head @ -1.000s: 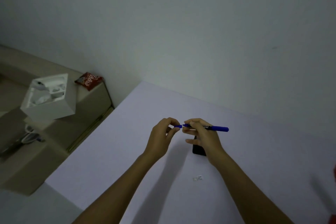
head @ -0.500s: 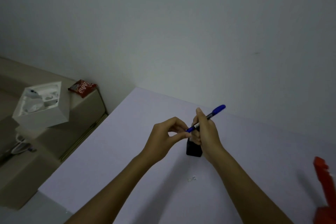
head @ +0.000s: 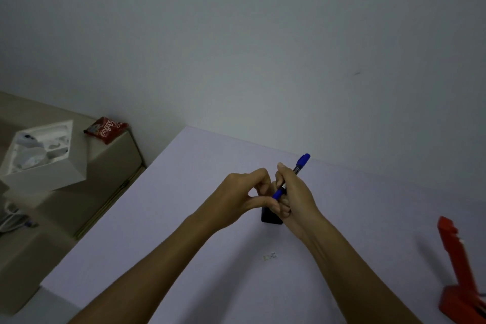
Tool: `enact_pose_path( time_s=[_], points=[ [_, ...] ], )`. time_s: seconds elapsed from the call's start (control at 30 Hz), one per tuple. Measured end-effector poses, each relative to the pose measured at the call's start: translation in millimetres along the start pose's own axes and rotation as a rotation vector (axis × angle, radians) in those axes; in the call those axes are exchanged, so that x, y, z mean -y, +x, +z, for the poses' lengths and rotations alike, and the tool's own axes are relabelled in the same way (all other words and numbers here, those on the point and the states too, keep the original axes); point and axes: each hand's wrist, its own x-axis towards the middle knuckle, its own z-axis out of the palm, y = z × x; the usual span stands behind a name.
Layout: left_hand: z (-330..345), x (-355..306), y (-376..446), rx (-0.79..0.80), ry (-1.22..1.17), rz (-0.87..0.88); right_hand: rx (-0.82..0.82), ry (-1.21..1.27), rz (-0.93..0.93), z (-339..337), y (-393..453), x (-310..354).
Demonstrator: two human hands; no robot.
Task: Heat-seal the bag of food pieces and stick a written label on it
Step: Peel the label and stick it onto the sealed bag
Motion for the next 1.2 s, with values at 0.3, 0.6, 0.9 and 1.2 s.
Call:
enact_pose_path(
  time_s=[0.3,0.6,0.9,1.2],
  points=[
    [32.8,38.5,11.3,0.044,0.075,-0.214,-0.201,-0.432,-0.131,-28.9,40.4,-2.8],
    [95.2,126.8,-19.6,0.146,0.077,-0.633,-0.233,-0.686,0.042,-84.4,115.3,-63.7],
    [137.6,157.5,-49.9,0.226,0.014,-0.787,-0.260,-0.814,-0.134,-111.4,139.0,-95.9],
    [149.7,164.0,-59.0,0.266,0.009,-0.853,-0.275,-0.822,-0.193,-108.2,133.9,-99.9]
  ],
)
